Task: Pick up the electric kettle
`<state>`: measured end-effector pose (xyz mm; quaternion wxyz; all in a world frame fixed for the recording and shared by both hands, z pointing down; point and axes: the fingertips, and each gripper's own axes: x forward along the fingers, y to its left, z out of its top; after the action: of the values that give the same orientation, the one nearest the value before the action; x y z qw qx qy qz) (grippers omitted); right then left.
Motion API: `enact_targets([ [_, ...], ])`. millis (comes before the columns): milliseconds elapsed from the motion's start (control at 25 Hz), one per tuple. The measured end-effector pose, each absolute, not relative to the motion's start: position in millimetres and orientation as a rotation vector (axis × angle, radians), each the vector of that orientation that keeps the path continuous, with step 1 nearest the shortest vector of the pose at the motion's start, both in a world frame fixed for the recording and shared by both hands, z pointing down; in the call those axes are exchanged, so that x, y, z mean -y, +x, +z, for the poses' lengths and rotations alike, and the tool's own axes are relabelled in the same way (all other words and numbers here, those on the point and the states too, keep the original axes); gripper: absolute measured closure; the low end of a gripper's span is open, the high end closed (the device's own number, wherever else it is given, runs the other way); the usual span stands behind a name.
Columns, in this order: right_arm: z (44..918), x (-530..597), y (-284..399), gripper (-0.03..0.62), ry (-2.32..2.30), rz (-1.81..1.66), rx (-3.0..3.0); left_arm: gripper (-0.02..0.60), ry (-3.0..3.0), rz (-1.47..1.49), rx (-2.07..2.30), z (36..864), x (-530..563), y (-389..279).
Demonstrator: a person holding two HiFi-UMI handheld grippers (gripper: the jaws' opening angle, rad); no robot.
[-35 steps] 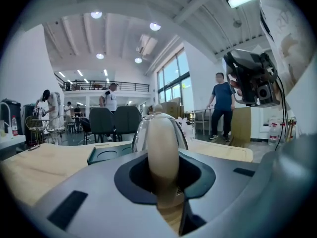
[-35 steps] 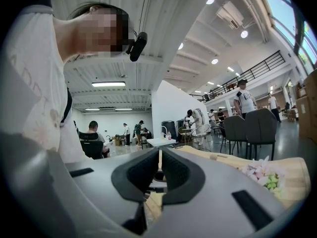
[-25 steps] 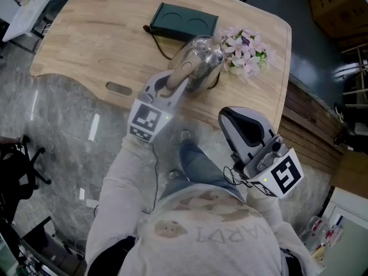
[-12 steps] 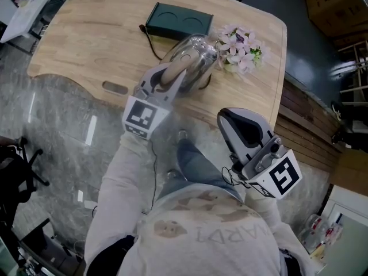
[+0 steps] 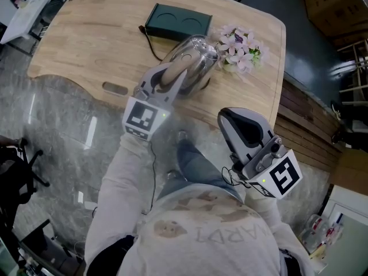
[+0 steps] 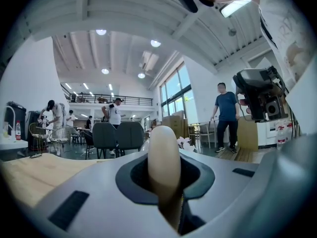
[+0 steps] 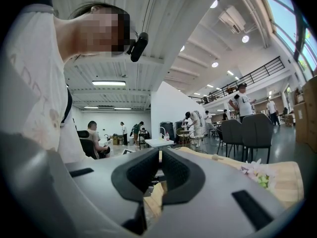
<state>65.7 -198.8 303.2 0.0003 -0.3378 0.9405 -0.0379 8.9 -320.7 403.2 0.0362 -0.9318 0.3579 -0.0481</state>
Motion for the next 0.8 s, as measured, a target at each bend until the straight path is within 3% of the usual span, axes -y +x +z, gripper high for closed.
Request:
enact_targets([
  [800, 271, 159, 49, 0.566, -0.982, -0.018, -2.932, 0.520, -2.787, -0.024, -1.128, 330, 259, -13],
])
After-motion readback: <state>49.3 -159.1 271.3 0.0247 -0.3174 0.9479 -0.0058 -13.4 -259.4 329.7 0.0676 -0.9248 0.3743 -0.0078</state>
